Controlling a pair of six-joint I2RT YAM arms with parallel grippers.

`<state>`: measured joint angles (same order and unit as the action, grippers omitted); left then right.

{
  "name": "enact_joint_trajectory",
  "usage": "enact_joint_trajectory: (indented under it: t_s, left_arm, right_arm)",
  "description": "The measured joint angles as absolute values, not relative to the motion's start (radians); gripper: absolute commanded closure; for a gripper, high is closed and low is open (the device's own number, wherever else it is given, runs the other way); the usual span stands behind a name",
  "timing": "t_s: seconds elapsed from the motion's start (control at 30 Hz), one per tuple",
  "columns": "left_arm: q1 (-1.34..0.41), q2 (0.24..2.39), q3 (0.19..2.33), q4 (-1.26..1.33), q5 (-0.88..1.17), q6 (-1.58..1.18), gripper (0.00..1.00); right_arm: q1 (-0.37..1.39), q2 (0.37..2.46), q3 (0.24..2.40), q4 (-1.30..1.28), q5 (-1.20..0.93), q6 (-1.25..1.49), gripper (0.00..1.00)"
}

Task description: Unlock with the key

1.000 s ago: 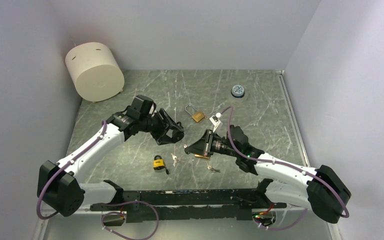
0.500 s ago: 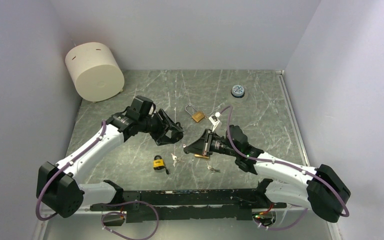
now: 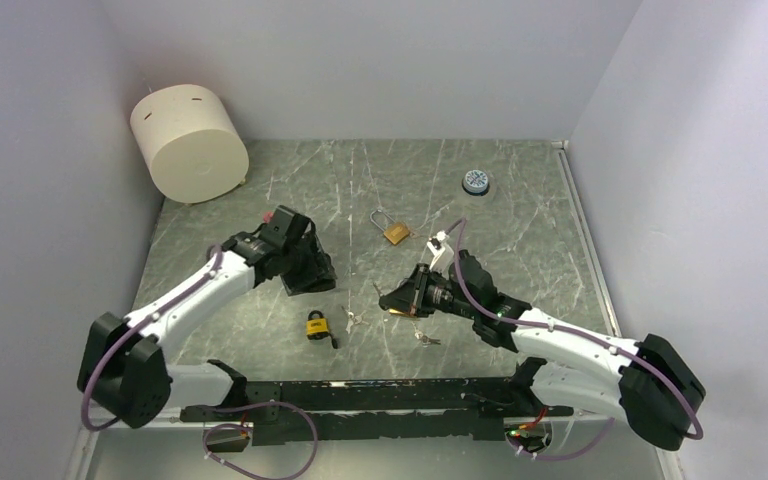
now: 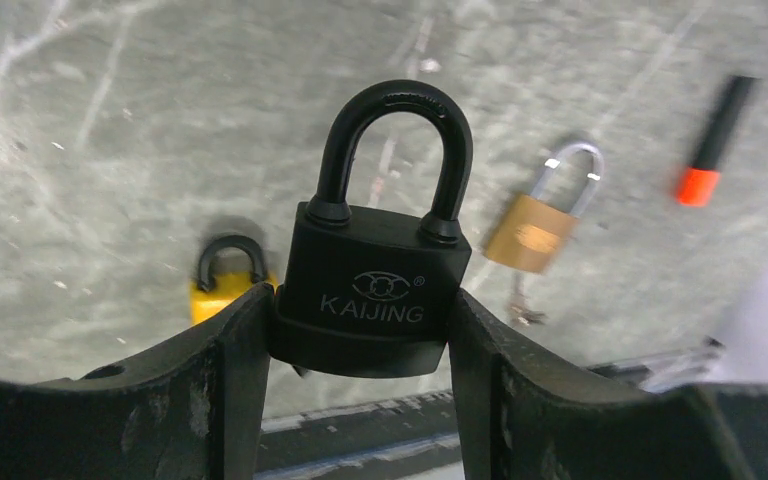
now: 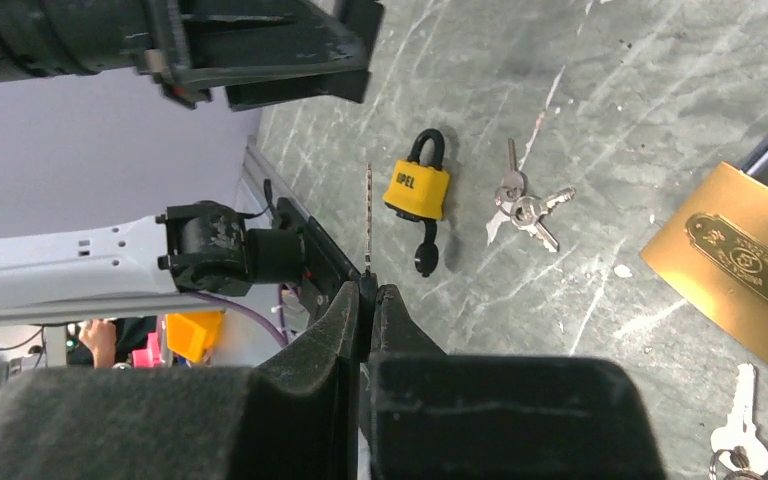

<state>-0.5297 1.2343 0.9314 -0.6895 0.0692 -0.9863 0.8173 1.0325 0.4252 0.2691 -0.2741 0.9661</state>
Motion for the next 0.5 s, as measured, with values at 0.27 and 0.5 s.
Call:
enact_joint_trajectory:
  t_s: [0.27,0.5]
  left_arm:
    - [-0.533,1.415,0.905,-0.6,-0.067,-0.881,0.8]
    - [-0.54,1.592,0.921,-0.553,-0.147,-0.878,0.74]
  right_arm:
    - [0.817,1.048,0.418,0.258,-0.266,0.961,1.0]
    - [0.817,1.074,0.418,0.258,-0.266,0.956,1.0]
